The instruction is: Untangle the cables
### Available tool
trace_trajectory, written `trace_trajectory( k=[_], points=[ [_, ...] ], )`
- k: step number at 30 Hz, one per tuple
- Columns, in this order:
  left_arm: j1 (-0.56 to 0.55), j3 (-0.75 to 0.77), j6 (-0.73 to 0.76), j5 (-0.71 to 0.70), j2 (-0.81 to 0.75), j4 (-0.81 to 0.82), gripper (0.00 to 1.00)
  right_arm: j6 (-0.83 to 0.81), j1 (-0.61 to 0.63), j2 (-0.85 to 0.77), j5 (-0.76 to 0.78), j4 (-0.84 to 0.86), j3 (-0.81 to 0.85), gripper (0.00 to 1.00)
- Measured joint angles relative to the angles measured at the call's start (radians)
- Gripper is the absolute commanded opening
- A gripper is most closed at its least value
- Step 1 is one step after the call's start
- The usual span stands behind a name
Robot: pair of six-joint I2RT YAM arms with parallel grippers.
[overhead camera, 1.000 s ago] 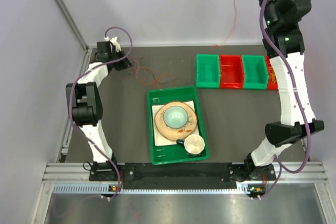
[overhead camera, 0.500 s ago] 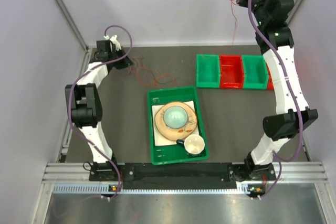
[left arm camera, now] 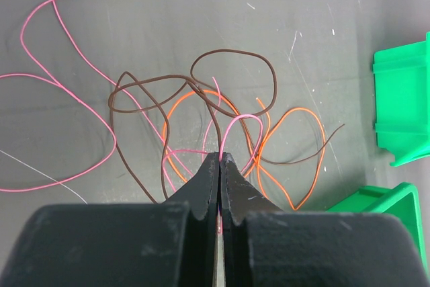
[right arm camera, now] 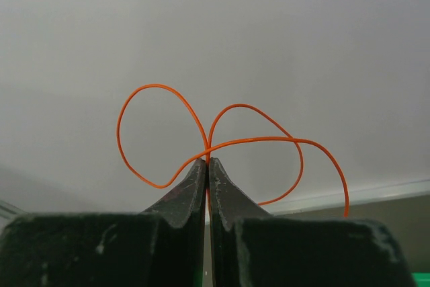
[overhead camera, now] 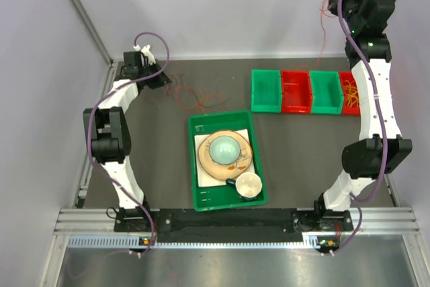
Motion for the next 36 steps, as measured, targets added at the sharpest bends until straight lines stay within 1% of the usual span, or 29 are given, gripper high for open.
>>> trace_trajectory(
  k=[6,17,27,36],
  points=[
    [-0.004,0.0,0.0,0.001,0.0,0.0,0.0,0.018,-0.063,-0.001,-0.01,0.003,-0.011,0.0],
    [-0.006,0.0,0.0,0.001,0.0,0.0,0.0,0.029,-0.086,-0.016,-0.015,0.002,-0.011,0.0],
    [-0.008,0.0,0.0,0.001,0.0,0.0,0.0,0.044,-0.151,-0.074,-0.014,0.013,-0.016,0.0],
    [-0.012,0.0,0.0,0.001,0.0,0.0,0.0,0.055,-0.191,-0.082,-0.015,0.027,-0.03,0.0]
  ],
)
